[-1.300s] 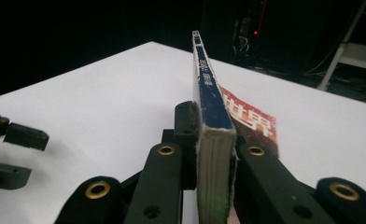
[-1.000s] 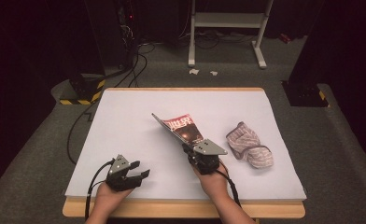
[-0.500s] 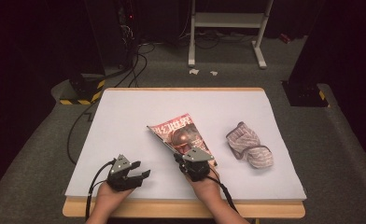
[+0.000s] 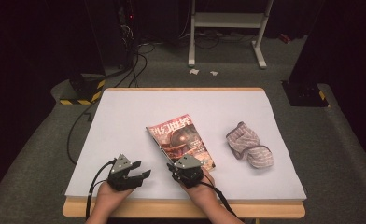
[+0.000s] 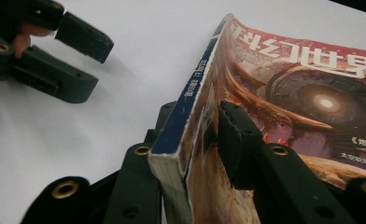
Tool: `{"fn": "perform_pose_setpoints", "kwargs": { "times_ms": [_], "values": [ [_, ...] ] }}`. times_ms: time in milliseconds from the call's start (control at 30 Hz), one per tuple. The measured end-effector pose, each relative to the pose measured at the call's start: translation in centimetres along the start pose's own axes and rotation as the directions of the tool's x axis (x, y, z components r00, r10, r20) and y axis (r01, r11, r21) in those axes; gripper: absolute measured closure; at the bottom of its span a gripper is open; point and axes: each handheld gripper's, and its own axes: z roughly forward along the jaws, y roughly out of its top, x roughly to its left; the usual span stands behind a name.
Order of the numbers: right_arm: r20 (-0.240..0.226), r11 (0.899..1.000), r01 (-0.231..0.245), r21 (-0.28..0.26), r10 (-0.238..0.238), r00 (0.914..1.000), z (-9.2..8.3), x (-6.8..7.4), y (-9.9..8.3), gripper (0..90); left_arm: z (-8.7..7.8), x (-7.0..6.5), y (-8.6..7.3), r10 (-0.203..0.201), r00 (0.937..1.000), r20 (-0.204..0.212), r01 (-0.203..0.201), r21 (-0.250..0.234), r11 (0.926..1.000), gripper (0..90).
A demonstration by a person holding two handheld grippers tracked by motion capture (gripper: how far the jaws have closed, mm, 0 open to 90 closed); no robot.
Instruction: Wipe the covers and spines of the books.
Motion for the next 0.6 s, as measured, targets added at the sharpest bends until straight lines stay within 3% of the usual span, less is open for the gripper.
{"fn": "perform_pose_setpoints", "kwargs": {
  "times_ms": [67,433,533,600],
  "values": [
    [0.005,1.0,0.009,0.004,-0.009,0.9999,0.08,0.28,-0.01,68.0,-0.03,-0.01,0.03,0.002,1.0,0.0,-0.002,0.0,1.0,41.8],
    [-0.035,0.999,-0.048,-0.016,0.048,0.9983,-0.34,0.22,0.3,58.4,0.02,-0.03,0.06,0.0,1.0,0.001,0.0,-0.002,1.0,41.8],
    [-0.077,0.998,-0.062,-0.017,0.061,0.9952,-0.33,0.29,0.42,51.8,0.03,0.01,0.06,-0.001,1.0,0.001,0.001,-0.001,1.0,41.7],
    [-0.14,0.996,-0.081,-0.031,0.076,0.9872,-0.36,0.49,0.5,46.4,0.05,-0.01,0.06,0.0,1.0,0.002,0.0,-0.001,1.0,41.7]
  ]
}}
